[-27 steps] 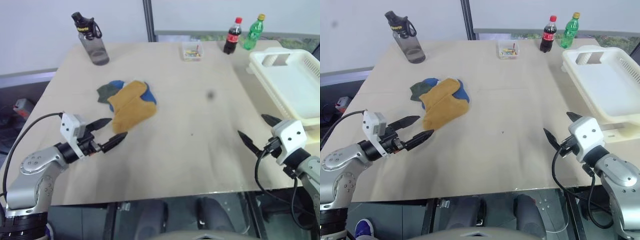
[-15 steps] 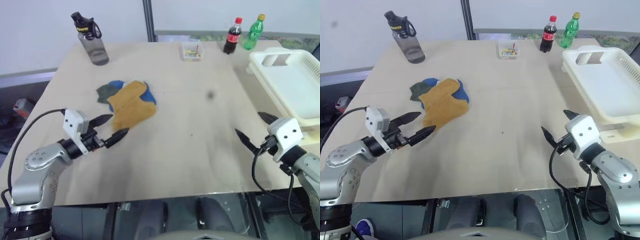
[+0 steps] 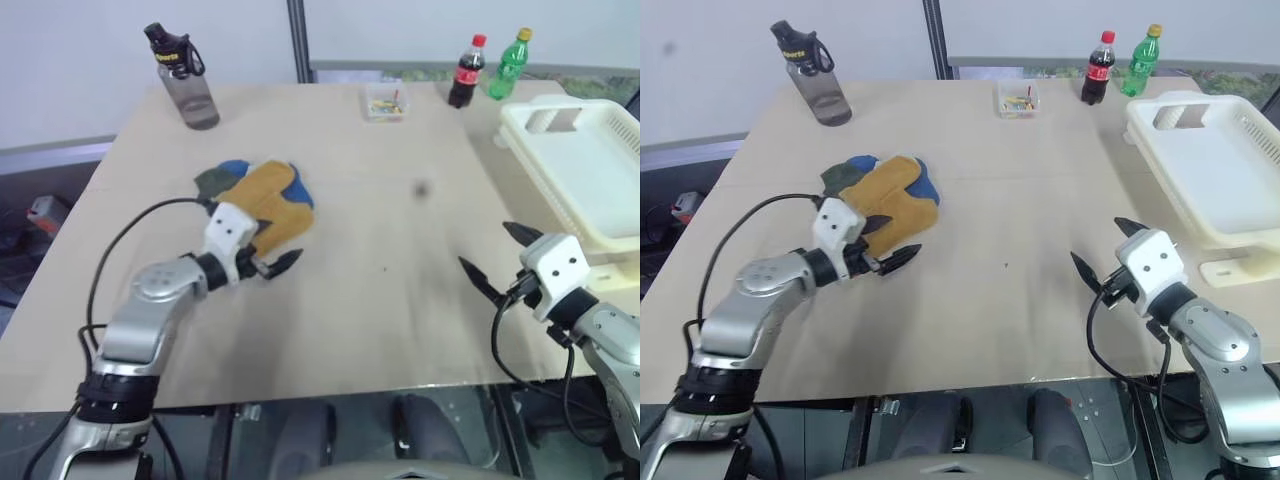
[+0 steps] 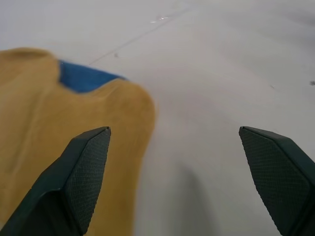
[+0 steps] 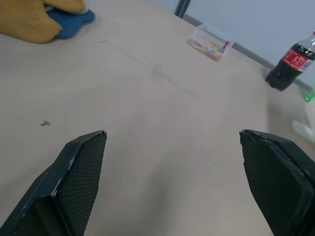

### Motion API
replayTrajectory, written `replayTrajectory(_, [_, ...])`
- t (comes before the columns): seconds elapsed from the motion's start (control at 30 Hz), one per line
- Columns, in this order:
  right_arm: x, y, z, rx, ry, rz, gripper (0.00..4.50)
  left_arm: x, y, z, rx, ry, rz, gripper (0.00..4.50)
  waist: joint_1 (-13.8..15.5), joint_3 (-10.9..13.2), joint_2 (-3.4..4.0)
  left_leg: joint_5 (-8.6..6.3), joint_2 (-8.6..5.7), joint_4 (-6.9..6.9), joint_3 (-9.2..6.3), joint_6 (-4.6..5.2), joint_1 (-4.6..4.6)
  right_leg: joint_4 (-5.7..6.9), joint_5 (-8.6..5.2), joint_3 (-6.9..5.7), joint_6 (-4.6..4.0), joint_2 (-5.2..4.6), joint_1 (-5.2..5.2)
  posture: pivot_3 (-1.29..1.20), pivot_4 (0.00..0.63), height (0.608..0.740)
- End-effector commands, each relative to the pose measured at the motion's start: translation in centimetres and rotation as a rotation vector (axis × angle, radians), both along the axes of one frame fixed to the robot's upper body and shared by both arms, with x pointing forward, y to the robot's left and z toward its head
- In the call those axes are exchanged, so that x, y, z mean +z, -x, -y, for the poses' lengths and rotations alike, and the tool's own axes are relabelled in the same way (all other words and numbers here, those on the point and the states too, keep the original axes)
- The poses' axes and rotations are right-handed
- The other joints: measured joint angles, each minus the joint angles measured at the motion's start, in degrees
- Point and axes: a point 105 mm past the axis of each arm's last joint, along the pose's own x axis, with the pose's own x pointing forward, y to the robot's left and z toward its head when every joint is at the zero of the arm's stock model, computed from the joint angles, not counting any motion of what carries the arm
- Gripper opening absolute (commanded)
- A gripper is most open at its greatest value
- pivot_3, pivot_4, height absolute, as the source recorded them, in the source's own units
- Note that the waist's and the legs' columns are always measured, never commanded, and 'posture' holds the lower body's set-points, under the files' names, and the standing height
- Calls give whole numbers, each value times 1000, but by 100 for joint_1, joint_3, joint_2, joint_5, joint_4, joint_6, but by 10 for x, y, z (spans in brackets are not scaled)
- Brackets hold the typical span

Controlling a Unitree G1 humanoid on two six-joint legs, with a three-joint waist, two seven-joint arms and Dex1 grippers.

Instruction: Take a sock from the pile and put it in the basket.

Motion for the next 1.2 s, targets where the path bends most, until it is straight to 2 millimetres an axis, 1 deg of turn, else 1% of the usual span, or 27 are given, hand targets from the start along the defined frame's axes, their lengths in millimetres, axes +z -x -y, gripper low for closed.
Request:
replayTrajectory(0.03, [14, 4, -9, 25, 2, 77, 4500, -5, -23, 8, 73, -29, 5, 4225, 0, 1, -2, 0, 0, 0, 0, 0, 0, 0, 2, 0, 3, 0, 0, 0, 150, 740])
replayTrajectory(0.1, [17, 8, -16, 60, -3, 100, 4500, -7, -29, 12, 89, -33, 4, 3693, -12, 2, -3, 0, -1, 0, -2, 0, -2, 0, 2, -1, 4, 1, 0, 0, 150, 740])
replayTrajectory(0.13, [18, 11, -21, 97, -6, 100, 4500, -9, -31, 13, 100, -33, 0, 3263, -24, 3, -3, 0, -1, 0, -1, 0, -2, 0, 3, 0, 4, 1, -1, 0, 150, 740])
replayTrajectory(0.17, [18, 14, -25, 130, -8, 98, 4500, -10, -33, 14, 107, -33, -4, 2704, -29, 2, -3, 0, 0, 0, 0, 0, -3, 0, 3, 1, 4, 1, -1, 0, 150, 740])
replayTrajectory(0.2, [19, 18, -29, 161, -14, 93, 4500, -11, -34, 16, 111, -32, -8, 2266, -28, 3, -4, 0, 0, 0, -1, 0, -2, 0, 3, 2, 4, 1, -2, 0, 150, 740])
replayTrajectory(0.3, [21, 25, -35, 209, -27, 88, 4500, -13, -36, 16, 137, -37, -9, 843, -15, 3, -4, 0, 1, 0, -6, 0, -3, 0, 3, -1, 4, 2, -1, 0, 150, 740])
replayTrajectory(0.6, [18, 27, -37, 230, -5, 77, 4500, -15, -40, 13, 187, -49, -19, 843, -8, 3, -5, 1, 1, 1, -5, 0, 2, 6, 3, -1, 4, 0, 1, 0, 150, 740])
replayTrajectory(0.7, [19, 26, -38, 232, -4, 81, 4500, -17, -38, 14, 179, -19, -48, 81, -9, 3, -5, 1, 0, 1, -5, -1, 2, 6, 3, 0, 4, 0, 1, 0, 150, 740])
replayTrajectory(0.77, [19, 25, -38, 232, -3, 82, 4500, -15, -33, 16, 148, -9, -43, 81, -9, 2, -5, 1, 0, 1, -5, -1, 3, 6, 3, 0, 4, 0, 1, 0, 150, 740])
replayTrajectory(0.97, [18, 24, -38, 227, -2, 84, 4500, -9, -1, 22, -37, 52, -87, 81, -23, 3, -5, 0, 5, 0, -5, -1, 0, 6, 3, 0, 3, -1, -1, 0, 150, 740])
replayTrajectory(1.07, [17, 24, -39, 227, -5, 83, 4500, -2, 27, 29, -198, 93, -128, 81, -21, 4, -6, 0, 15, 0, -4, -1, -1, 5, 2, 0, 2, -4, -3, 0, 150, 740])
replayTrajectory(1.17, [16, 24, -41, 230, -10, 81, 4500, 1, 54, 38, -339, 125, -209, 81, 0, 5, -8, 0, 19, 0, -5, -1, -1, 4, -10, -1, -18, -7, -3, 0, 150, 740])
replayTrajectory(1.2, [16, 24, -41, 231, -11, 80, 4500, 1, 60, 42, -374, 135, -233, 81, 5, 6, -9, 0, 18, 0, -6, -1, -2, 4, -11, -2, -19, -7, -3, 0, 150, 740])
